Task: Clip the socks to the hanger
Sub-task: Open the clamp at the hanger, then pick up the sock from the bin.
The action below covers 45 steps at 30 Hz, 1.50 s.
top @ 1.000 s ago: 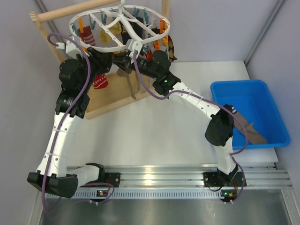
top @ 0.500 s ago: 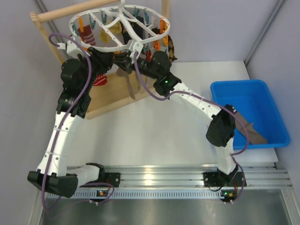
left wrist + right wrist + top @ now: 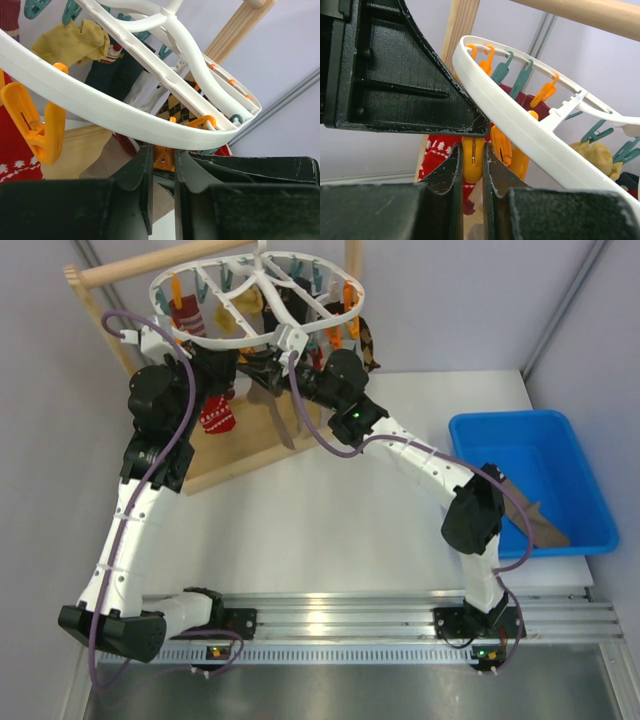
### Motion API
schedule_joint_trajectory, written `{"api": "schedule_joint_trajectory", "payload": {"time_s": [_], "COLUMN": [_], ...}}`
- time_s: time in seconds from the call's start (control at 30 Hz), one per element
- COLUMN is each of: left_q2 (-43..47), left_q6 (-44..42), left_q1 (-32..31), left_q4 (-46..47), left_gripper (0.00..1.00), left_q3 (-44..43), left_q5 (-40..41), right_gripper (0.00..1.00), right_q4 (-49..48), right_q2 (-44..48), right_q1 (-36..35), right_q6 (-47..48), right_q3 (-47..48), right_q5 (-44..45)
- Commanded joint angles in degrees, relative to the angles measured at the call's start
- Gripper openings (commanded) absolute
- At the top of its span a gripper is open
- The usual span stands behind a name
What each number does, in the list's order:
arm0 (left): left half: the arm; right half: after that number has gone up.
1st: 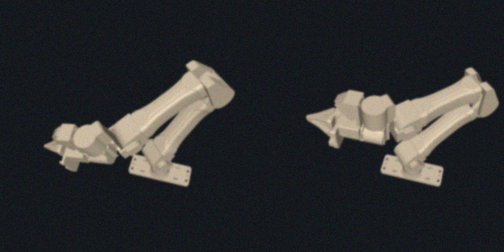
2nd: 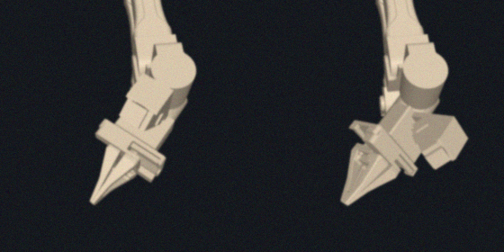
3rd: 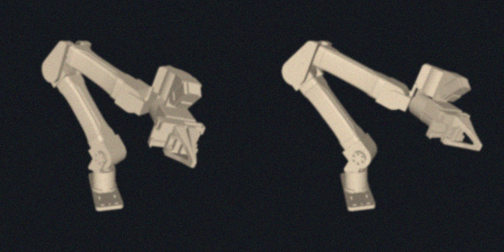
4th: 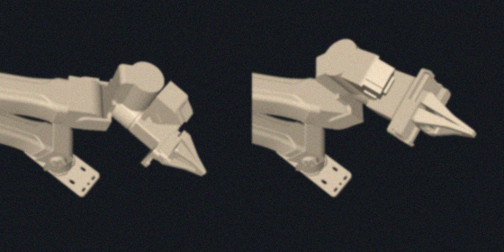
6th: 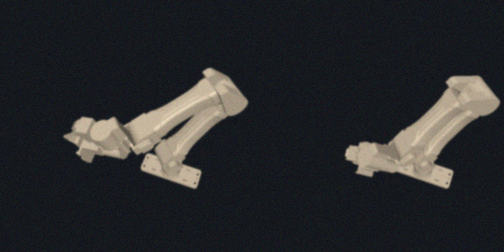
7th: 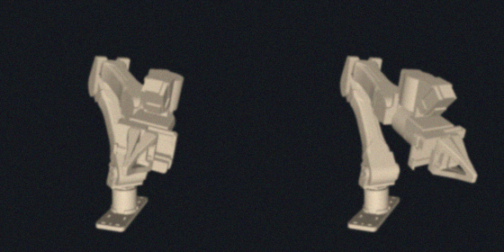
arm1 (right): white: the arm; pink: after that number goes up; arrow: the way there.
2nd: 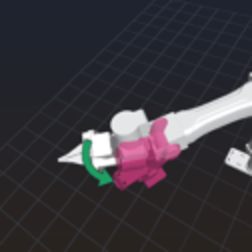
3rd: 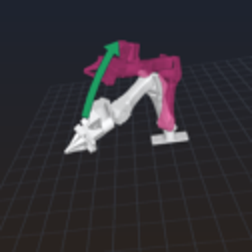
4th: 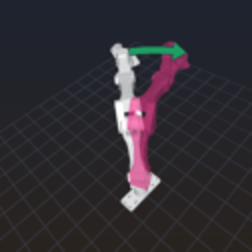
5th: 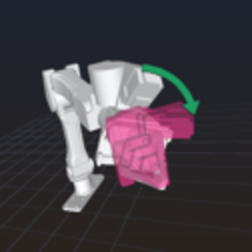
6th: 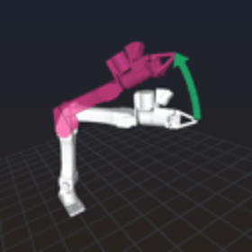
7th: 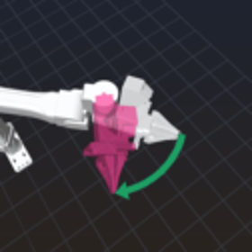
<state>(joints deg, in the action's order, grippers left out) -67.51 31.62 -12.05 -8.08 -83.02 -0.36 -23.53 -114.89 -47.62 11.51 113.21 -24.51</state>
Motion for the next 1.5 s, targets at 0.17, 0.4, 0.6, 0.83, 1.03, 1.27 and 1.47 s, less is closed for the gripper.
{"api": "schedule_joint_trajectory", "payload": {"time_s": [0.17,0.4,0.6,0.83,1.03,1.27,1.47], "left_q2": [-0.6,-0.5,-0.2,-0.6,-0.3,0.0,0.0], "left_q6": [2.1,2.3,1.8,1.8,1.2,0.5,-0.1], "left_q1": [1.2,1.2,1.2,1.2,1.1,1.0,1.0], "left_q4": [13.3,11.6,11.5,11.6,11.6,10.9,10.4], "left_gripper": [0.0,0.0,0.0,0.0,0.0,0.0,0.0], "left_q3": [-2.3,-1.3,0.3,0.7,1.1,0.9,0.4], "left_q5": [4.5,2.7,1.1,-3.0,-4.5,-5.3,-4.7], "right_gripper": [0.27,0.68,0.8,0.94,0.87,0.7,0.56], "right_q4": [4.0,9.5,19.1,46.1,75.4,75.6,68.8], "right_q2": [4.5,13.9,25.0,36.7,35.1,22.4,9.9], "right_q1": [-1.6,0.6,7.3,26.7,54.5,64.9,65.0], "right_q6": [1.0,2.5,2.0,11.0,32.1,38.7,38.2], "right_q3": [-2.0,-8.7,-18.3,-29.0,-29.6,-32.7,-31.8], "right_q5": [-4.8,-4.8,-6.1,-16.2,-21.1,-2.0,6.2]}}
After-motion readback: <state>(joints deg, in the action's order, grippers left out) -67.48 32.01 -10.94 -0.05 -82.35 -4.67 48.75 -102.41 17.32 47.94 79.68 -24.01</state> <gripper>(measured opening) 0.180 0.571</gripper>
